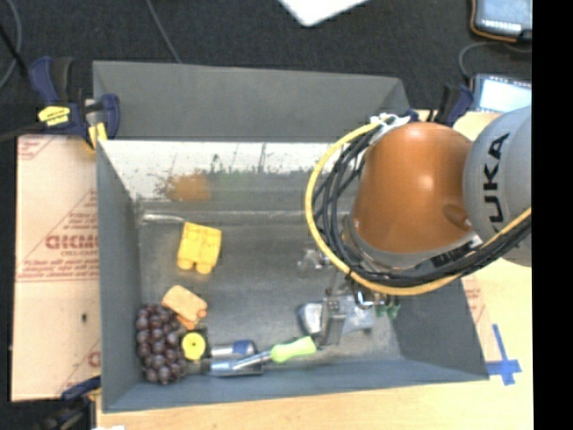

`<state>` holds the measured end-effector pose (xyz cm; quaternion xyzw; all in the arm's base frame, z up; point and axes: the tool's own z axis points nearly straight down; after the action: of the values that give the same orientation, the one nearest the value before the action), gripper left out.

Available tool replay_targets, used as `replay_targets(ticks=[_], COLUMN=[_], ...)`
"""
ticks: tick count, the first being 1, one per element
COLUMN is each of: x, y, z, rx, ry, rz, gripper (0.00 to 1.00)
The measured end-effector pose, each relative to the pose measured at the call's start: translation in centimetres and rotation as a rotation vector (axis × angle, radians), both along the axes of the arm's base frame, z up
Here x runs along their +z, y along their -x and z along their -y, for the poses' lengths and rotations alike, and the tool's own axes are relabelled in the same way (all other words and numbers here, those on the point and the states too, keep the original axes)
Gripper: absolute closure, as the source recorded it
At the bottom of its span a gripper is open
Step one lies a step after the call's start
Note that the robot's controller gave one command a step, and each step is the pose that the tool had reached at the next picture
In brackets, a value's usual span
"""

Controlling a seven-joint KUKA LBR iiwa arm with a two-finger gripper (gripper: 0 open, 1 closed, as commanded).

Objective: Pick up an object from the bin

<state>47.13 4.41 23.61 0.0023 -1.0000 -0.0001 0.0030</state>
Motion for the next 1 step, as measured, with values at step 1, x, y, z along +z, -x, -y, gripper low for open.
replay_targets(ticks=[1], x=[0.40], y=[-0.16], z=[0.02], rx=[-0.002], ry=[-0.001], rz=[0.009], gripper=[0.00])
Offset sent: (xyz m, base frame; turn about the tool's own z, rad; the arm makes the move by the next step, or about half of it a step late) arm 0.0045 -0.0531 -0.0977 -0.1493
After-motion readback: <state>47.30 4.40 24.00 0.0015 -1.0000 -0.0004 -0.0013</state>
